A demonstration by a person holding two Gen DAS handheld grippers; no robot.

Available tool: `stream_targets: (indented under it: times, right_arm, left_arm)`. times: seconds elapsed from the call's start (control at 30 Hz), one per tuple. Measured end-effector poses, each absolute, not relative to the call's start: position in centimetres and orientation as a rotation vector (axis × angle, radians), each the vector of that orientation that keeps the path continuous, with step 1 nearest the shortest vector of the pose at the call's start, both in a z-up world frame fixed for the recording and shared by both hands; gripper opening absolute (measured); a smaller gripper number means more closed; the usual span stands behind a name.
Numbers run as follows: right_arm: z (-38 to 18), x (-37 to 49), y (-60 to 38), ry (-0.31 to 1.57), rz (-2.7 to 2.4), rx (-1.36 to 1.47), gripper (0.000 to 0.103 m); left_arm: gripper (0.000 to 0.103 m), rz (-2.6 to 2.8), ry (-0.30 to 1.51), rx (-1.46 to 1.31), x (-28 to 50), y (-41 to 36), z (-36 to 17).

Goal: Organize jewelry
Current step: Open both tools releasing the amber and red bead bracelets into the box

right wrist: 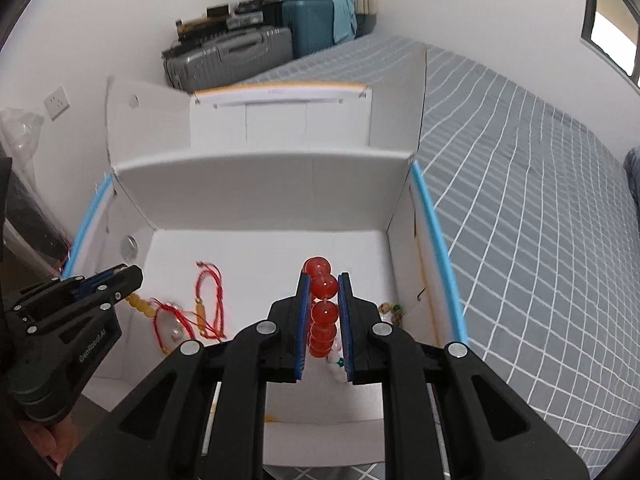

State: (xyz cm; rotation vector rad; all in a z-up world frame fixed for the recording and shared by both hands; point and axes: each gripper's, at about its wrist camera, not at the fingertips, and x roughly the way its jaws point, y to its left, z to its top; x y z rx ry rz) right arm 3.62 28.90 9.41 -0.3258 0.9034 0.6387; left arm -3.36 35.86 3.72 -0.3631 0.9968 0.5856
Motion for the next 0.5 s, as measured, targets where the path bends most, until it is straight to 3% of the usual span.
stream_targets:
  times: [0.5]
  right_arm:
    - [5.6, 5.1, 29.0, 0.999, 0.593, -0.322, 0.013]
  left_arm:
    - [0.009, 0.594, 1.071, -0.386, -2.6, 36.7, 0.8]
